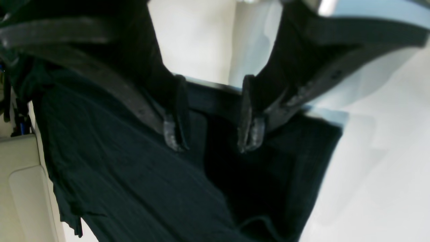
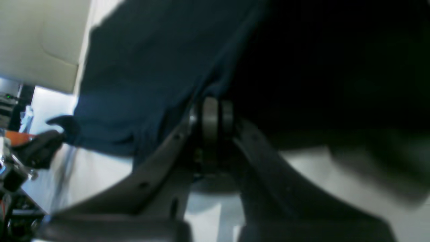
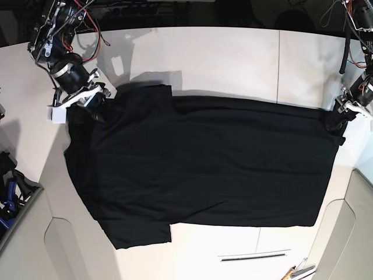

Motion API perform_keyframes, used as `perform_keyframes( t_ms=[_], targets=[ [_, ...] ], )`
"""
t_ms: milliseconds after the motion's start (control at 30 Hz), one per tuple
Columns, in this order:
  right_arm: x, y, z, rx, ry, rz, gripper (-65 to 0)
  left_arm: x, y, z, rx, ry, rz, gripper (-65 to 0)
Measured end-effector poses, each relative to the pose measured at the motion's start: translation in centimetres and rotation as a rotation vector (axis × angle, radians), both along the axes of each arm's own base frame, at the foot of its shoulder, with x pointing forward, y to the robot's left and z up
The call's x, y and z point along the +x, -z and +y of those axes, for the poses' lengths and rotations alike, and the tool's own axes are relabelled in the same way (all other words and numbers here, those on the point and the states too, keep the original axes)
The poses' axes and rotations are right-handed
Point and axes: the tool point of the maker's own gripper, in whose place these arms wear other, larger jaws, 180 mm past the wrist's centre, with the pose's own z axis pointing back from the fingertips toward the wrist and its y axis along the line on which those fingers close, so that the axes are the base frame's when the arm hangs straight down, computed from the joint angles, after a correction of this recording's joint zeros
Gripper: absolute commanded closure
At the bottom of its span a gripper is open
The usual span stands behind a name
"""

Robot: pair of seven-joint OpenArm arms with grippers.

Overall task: Fold the T-shirt properly
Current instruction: 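Lower the right gripper's corner onto the shirt and reposition it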

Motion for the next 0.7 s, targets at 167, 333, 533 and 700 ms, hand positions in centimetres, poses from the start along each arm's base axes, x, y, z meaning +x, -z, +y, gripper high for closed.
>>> perform_keyframes(
  t_ms=[167,333,533,700],
  targets=[
    [3.4,-2.6,0.0,-0.025,-0.001,-0.095,0.0,0.0,0.0,0.0,0.0,0.0,-0.001,-27.2],
    [5.7,-3.7,0.0,-0.111,-0.002,-0.152,0.0,0.0,0.0,0.0,0.0,0.0,-0.001,-27.2],
    [8.2,-4.4,0.9,-0.179,-0.014,-0.209,-21.1,0.0,0.0,0.0,0.0,0.0,0.0,-27.2],
    [8.7,-4.1,1.8,-0.191,-0.038,-0.206,-29.4,0.0,0.0,0.0,0.0,0.0,0.0,-27.2]
  ],
)
